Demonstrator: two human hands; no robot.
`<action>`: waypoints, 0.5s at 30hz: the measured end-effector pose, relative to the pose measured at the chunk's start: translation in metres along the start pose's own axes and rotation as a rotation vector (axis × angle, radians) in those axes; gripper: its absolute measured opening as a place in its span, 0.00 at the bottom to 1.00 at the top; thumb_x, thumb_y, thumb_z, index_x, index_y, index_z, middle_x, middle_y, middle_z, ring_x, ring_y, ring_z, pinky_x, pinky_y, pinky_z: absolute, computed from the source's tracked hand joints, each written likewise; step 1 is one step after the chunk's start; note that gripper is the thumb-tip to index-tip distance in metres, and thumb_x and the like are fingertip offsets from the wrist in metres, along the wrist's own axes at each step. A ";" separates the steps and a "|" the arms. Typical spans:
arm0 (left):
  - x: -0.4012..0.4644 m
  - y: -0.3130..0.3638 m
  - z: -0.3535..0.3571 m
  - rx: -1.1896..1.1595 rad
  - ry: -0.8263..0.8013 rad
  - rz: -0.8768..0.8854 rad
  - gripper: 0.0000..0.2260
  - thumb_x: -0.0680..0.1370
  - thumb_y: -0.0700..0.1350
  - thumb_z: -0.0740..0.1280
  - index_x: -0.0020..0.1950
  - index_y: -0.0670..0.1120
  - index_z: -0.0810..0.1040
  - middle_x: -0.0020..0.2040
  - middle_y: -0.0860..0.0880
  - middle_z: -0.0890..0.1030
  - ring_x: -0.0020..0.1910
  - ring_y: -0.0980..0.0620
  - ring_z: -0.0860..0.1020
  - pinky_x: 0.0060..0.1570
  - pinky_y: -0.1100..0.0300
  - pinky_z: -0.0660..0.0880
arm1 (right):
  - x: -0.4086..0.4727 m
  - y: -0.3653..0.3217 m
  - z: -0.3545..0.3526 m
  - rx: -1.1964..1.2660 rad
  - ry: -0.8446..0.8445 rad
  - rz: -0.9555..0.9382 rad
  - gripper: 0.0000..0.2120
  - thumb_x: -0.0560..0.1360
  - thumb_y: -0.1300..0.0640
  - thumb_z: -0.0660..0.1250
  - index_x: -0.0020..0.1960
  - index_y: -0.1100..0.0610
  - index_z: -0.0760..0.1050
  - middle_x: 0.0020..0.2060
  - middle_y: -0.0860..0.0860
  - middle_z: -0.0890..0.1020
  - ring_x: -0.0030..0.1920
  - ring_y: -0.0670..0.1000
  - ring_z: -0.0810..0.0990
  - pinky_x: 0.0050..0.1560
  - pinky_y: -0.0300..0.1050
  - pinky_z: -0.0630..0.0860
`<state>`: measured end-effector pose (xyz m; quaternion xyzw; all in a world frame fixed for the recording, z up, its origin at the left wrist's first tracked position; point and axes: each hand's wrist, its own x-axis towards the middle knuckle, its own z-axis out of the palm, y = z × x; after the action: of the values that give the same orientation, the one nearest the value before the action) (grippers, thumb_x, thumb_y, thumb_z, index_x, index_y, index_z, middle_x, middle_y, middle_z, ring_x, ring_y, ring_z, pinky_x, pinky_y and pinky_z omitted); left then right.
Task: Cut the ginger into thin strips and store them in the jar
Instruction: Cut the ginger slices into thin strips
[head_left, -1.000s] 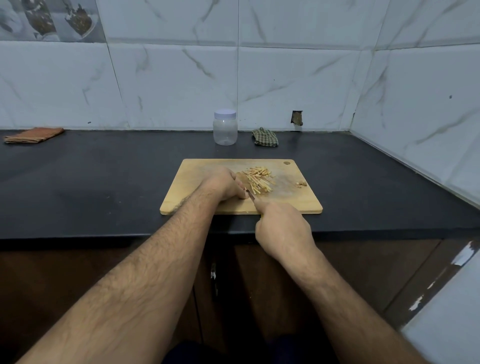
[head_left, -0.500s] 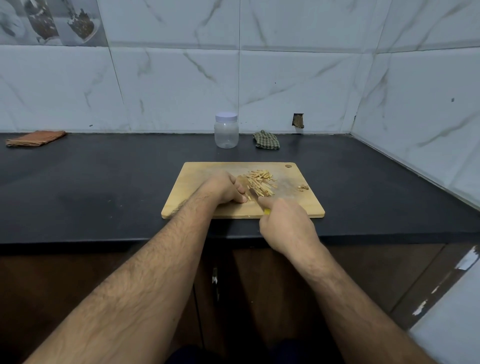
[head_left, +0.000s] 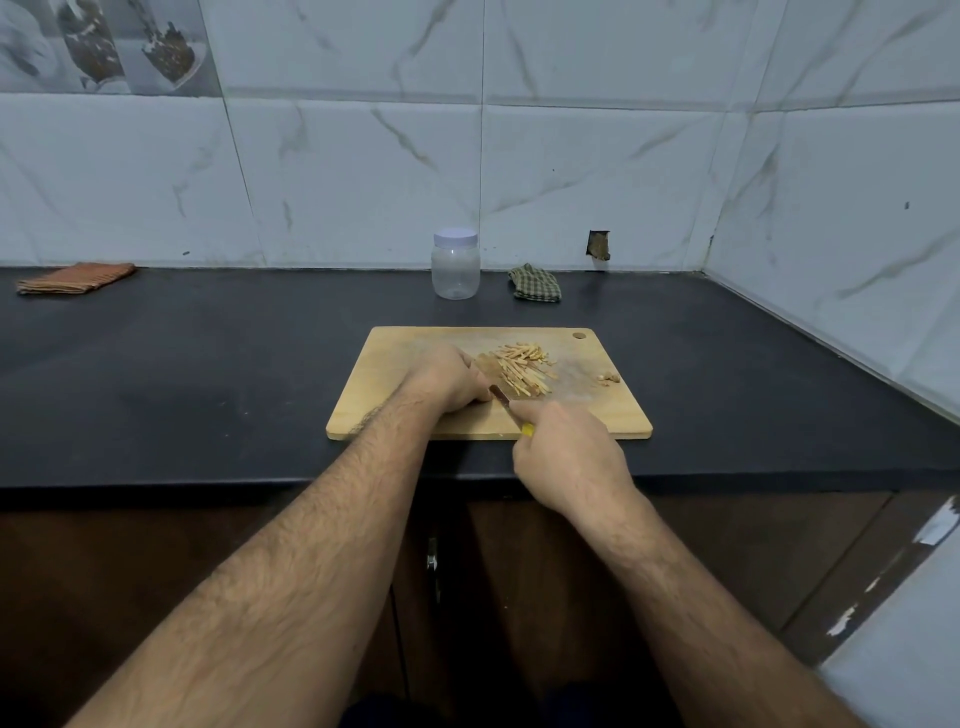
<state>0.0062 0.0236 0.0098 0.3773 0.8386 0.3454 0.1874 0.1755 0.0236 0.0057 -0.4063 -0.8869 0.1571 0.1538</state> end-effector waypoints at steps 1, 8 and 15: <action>0.000 -0.001 -0.001 -0.031 -0.003 -0.003 0.10 0.72 0.38 0.73 0.33 0.48 0.78 0.40 0.50 0.83 0.37 0.54 0.75 0.46 0.57 0.78 | 0.001 0.001 0.000 -0.011 -0.008 0.013 0.26 0.78 0.61 0.61 0.73 0.44 0.69 0.62 0.48 0.79 0.58 0.51 0.77 0.54 0.49 0.79; -0.006 -0.012 -0.006 -0.319 0.044 -0.013 0.11 0.77 0.33 0.66 0.37 0.45 0.76 0.32 0.48 0.77 0.28 0.54 0.72 0.30 0.63 0.71 | 0.013 0.002 -0.009 -0.028 -0.029 0.029 0.25 0.76 0.61 0.59 0.71 0.47 0.72 0.58 0.51 0.81 0.56 0.55 0.78 0.52 0.49 0.78; -0.001 -0.028 -0.012 -0.233 0.273 -0.046 0.04 0.78 0.42 0.68 0.43 0.48 0.79 0.32 0.51 0.81 0.25 0.54 0.74 0.32 0.63 0.72 | 0.020 0.006 -0.008 0.027 -0.106 0.071 0.15 0.75 0.64 0.55 0.58 0.56 0.74 0.44 0.51 0.78 0.44 0.54 0.77 0.43 0.50 0.76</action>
<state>-0.0144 0.0038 -0.0022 0.2833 0.8190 0.4839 0.1221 0.1703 0.0436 0.0138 -0.4266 -0.8765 0.1960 0.1062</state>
